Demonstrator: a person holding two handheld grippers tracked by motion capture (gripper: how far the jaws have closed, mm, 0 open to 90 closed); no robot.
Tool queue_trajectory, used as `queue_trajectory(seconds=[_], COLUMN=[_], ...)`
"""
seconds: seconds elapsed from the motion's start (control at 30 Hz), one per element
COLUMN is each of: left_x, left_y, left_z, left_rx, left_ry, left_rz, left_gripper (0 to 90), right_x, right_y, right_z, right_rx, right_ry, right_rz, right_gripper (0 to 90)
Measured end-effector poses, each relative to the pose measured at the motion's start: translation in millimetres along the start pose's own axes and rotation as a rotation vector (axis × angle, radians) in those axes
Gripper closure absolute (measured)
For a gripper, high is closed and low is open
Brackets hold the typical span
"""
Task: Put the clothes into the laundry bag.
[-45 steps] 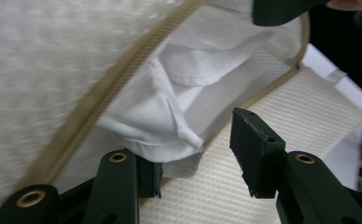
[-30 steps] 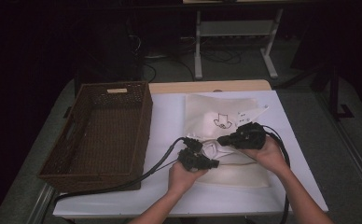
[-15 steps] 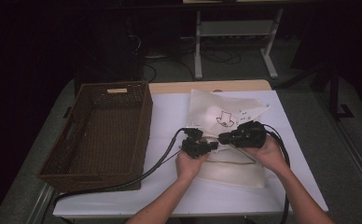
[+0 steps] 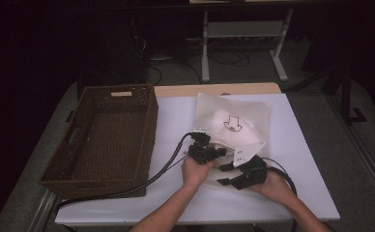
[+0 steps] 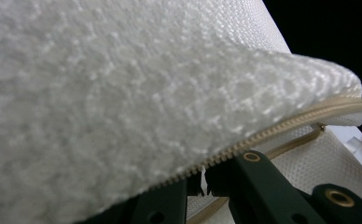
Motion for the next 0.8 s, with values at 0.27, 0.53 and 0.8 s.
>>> queue_trajectory(seconds=[0.27,0.53,0.8], left_x=[0.3,-4.1,-11.9], left_y=[-0.9,0.6,6.0], left_z=[-1.5,2.3,2.8], left_rx=[0.007,0.036,0.053], left_ry=[-0.011,0.002,-0.012], left_rz=[-0.015,-0.037,0.017], left_gripper=[86.3,86.2,81.7], right_x=[-21.6,-32.3,-42.0], right_y=[-6.3,-26.6,-29.3], right_z=[30.0,18.1,2.7], right_rx=[0.006,0.128,0.181], right_ry=[-0.107,-0.127,-0.108], right_rz=[-0.063,-0.035,-0.003], right_gripper=[86.0,89.9,85.5])
Point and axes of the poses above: each handheld gripper's, and its own axes: z roughly forward along the jaws, x roughly out of its top, y roughly to its right, the point moved 9 cm from there along z, roughly forward along the jaws, and after that the axes turned 3 degrees about y, right-handed, at the moved point
